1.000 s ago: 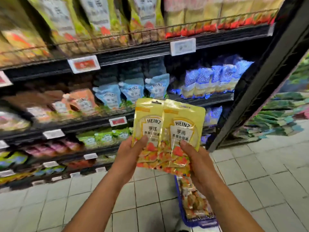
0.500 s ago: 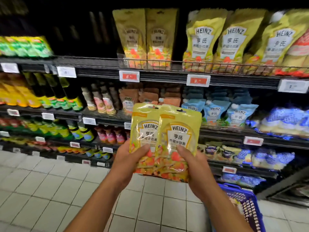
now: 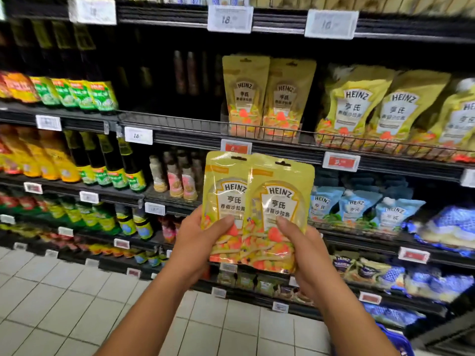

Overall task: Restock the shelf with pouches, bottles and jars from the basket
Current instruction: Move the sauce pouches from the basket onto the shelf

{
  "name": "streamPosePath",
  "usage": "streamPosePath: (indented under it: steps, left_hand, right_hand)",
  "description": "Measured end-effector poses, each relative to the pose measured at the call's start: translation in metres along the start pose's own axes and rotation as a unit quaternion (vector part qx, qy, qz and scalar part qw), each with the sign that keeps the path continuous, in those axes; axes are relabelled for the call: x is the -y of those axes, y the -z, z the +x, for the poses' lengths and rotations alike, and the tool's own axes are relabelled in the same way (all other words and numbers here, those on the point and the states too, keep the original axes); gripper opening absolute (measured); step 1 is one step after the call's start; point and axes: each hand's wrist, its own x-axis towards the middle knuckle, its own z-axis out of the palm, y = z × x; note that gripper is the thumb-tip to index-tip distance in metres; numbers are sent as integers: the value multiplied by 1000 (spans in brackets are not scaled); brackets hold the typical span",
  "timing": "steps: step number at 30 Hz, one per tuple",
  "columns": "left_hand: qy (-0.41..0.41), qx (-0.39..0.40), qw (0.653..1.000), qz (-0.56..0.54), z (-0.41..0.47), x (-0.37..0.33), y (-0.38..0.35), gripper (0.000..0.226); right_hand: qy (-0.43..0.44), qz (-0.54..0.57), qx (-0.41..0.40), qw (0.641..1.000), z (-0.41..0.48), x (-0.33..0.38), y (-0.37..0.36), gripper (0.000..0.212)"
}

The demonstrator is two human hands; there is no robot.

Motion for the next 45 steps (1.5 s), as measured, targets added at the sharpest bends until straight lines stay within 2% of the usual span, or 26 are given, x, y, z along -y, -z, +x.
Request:
streamPosePath:
  steps: [3,5,10,15,21,32,42,45]
  left_hand:
    - [-22,13,1000,17,25,-10,-9,32]
    - [-32,10,999,19,45,-18,-14,40]
    - [-66,8,998,20,107,-44,-24,28]
    - [-105,1,994,26,169,-77,-36,21]
    - [-169,-16,985,42,230,-114,-50,8]
    - [-170,-34,978,119,310,-145,-46,28]
    - [-194,11,964,180,336,-139,-38,25]
    - [-199,21,960,196,336,-138,-33,26]
  right_hand:
    - [25,-26,2,999,19,16,2,43]
    - [43,-40,-6,998,34,28,5,43]
    - [71,-47,-11,996,81,60,15,33]
    - [107,-67,-15,992,130,101,24,36]
    - [156,-95,1,983,179,144,29,23]
    - [191,-108,1,976,235,176,15,22]
    - [215,-106,-35,970,264,186,0,42]
    - [233,-108,-61,965,272,186,-1,41]
